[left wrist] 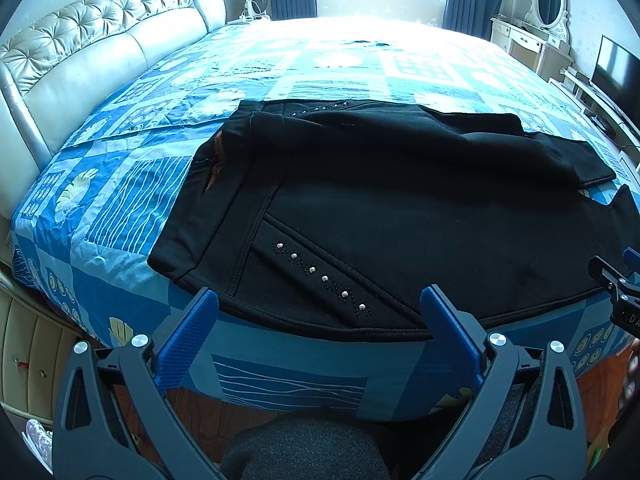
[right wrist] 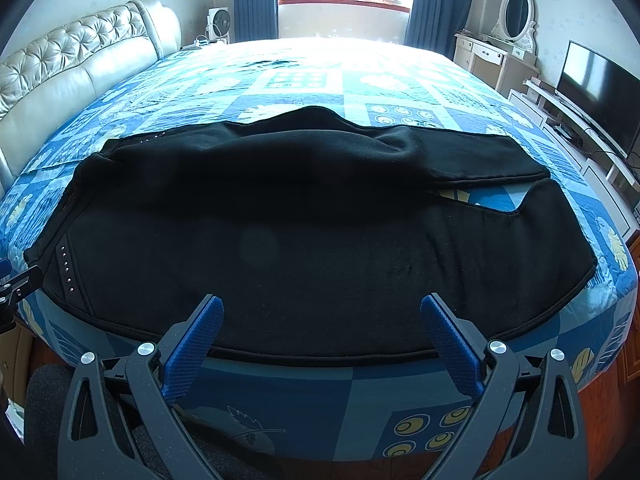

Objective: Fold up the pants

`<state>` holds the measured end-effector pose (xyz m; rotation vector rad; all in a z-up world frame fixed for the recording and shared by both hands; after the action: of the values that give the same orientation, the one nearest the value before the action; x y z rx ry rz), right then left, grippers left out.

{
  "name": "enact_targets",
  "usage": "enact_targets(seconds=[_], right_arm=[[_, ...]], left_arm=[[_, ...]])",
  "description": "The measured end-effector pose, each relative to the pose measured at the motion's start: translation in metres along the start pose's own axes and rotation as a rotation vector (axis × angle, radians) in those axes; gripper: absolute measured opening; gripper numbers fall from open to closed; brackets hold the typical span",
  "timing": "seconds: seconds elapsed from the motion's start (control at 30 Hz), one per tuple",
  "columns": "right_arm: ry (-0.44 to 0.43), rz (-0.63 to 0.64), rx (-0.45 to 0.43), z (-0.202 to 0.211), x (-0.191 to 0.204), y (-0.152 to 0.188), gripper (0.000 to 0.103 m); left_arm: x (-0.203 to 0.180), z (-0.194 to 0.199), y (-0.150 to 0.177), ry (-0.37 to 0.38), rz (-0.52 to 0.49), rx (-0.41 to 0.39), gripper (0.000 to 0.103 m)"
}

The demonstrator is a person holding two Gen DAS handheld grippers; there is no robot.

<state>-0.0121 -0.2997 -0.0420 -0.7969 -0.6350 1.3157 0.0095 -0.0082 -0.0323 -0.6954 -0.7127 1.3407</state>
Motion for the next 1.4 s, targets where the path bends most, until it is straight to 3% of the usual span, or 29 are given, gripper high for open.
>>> enact_targets(seconds=[0.7,0.83,0.93,1.03,1.17,1.4], right_arm=[[-0.013,-0.009,0.008,0.000,0.002,0.001,0.098],[-0.082,-0.031,-0.007,0.005,0.002,-0.007,0.098],[-0.195,-0.052,-0.054,0.006,0.000,-0.023,0.098],[-0.333,-0.052,-0.135,0.001,0.000,-0.048,0.098],[-0.410,0.039,-0.145,-0.031,0.003,-0.096,0.098],[-0.522,0.202,0.008,-0.137,0.026,-0.155,0.098]], left_arm=[[0.000,0.000,0.001,0.001,0.009,0.009,0.101],[0.002,0.007,-0.010,0.057,0.005,-0.016,0.101],[0.018,0.005,-0.027,0.158,0.054,-0.016,0.101],[0.040,-0.014,-0.045,0.274,0.063,0.025,0.101],[0.077,-0.057,-0.082,0.257,0.019,0.017,0.101],[0.136,-0.182,-0.138,0.343,0.107,0.124,0.101]])
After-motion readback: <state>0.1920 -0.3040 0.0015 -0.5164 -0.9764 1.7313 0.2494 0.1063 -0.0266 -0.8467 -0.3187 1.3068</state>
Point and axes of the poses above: each gripper's, at about its wrist camera, not at the fingertips, and z roughly against the way its jaws point, x to its left, y to its underside, the point moved 4 cm from there along -z, roughly the way its jaws point, and after that the axes turned 15 degrees about -x, right-handed, at the moved point
